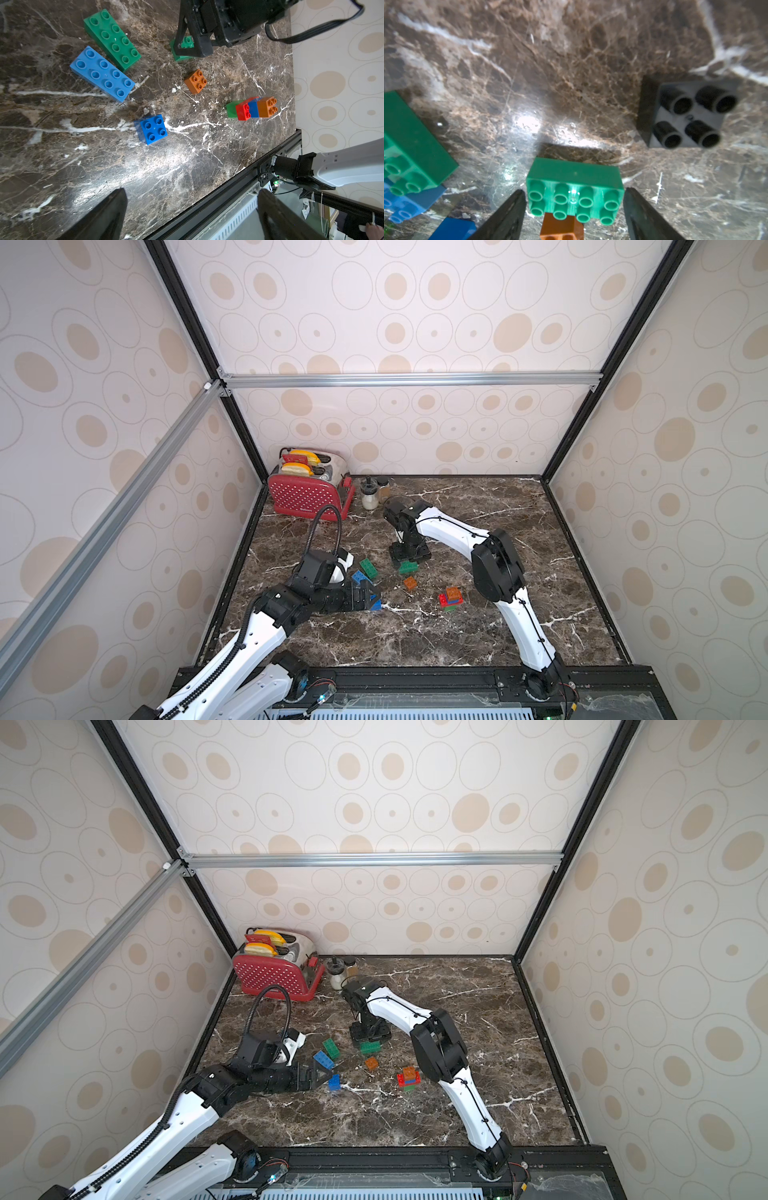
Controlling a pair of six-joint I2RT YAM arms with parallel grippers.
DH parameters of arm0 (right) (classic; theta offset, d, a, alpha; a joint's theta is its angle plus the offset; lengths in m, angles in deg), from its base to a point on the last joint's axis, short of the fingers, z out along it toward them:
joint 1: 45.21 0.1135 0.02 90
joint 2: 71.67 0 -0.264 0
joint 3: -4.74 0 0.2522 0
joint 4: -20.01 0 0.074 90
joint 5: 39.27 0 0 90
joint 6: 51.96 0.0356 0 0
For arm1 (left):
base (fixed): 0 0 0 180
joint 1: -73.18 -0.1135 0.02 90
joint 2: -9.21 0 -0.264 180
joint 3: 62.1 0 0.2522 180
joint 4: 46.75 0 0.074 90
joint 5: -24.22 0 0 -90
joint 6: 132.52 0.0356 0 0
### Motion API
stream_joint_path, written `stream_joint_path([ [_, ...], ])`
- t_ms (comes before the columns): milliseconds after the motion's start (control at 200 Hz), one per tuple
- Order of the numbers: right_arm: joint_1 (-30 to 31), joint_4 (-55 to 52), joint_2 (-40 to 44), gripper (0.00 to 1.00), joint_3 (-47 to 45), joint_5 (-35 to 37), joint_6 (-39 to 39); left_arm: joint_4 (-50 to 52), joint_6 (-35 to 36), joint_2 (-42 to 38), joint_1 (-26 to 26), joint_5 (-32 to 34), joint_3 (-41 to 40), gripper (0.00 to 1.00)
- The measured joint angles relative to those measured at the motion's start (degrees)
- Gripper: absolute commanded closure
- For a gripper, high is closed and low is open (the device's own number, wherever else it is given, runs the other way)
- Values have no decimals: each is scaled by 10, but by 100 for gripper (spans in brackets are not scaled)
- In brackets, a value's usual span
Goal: Assemble the letter f with lego
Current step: Pick up the lego brick from the center of the board.
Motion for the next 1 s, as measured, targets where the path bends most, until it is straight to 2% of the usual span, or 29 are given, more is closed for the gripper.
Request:
stream_joint_path([
  [245,0,-1,-1,29,0,-1,2,0,0,0,0,0,0,1],
  [471,0,-3,-5,29,3,-2,4,0,0,0,0,0,0,1],
  [631,0,-5,-5,37,5,-3,4,0,0,0,0,0,0,1],
  [1001,5,-29,-4,38,24,-5,-10,-5,0,2,0,0,-8,1],
])
